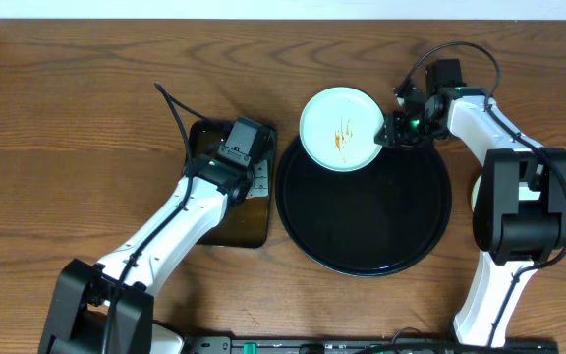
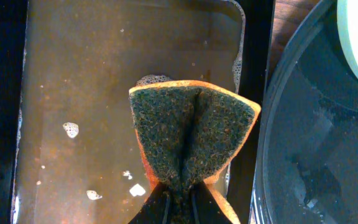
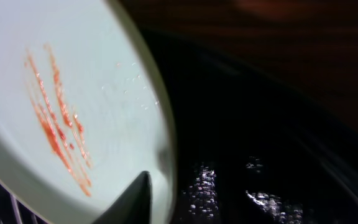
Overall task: Clean dirty plates on tray and stack at the side
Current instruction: 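Move the right gripper to the last mint plate and pinch its rim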
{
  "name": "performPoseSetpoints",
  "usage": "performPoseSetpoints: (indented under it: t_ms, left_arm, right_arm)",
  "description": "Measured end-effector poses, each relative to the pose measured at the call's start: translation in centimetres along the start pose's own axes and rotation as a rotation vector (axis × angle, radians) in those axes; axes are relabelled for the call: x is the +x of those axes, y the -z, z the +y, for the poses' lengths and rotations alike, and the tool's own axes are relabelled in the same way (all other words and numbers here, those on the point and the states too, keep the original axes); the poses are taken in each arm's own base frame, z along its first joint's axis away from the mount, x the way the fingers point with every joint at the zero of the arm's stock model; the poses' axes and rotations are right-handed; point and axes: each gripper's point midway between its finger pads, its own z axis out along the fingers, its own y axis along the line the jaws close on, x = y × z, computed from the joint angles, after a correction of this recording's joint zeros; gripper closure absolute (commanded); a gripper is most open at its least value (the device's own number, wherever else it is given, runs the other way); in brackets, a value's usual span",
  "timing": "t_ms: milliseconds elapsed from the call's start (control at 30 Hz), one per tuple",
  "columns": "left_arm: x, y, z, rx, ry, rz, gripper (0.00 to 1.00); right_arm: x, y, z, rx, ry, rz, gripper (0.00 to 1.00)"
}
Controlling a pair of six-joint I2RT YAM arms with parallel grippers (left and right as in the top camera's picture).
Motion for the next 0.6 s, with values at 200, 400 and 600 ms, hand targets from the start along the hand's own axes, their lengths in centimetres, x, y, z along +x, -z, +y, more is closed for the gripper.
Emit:
performPoseSetpoints:
  t_ms: [200, 400, 600]
  left_arm:
    - [0.0, 0.0, 0.0, 0.000, 0.000, 0.000, 0.91]
    - [0.0, 0.0, 0.0, 0.000, 0.000, 0.001, 0.92]
    - [0.0, 0.0, 0.0, 0.000, 0.000, 0.000, 0.92]
  right_arm:
    - [0.9, 0.0, 0.1, -0.009, -0.023, 0.036, 0.95]
    - [3.2, 0.2, -0.2, 0.012, -0.038, 0.125, 0.99]
    - [4.7, 1.6, -1.0, 0.092, -0.051, 0.178, 0.99]
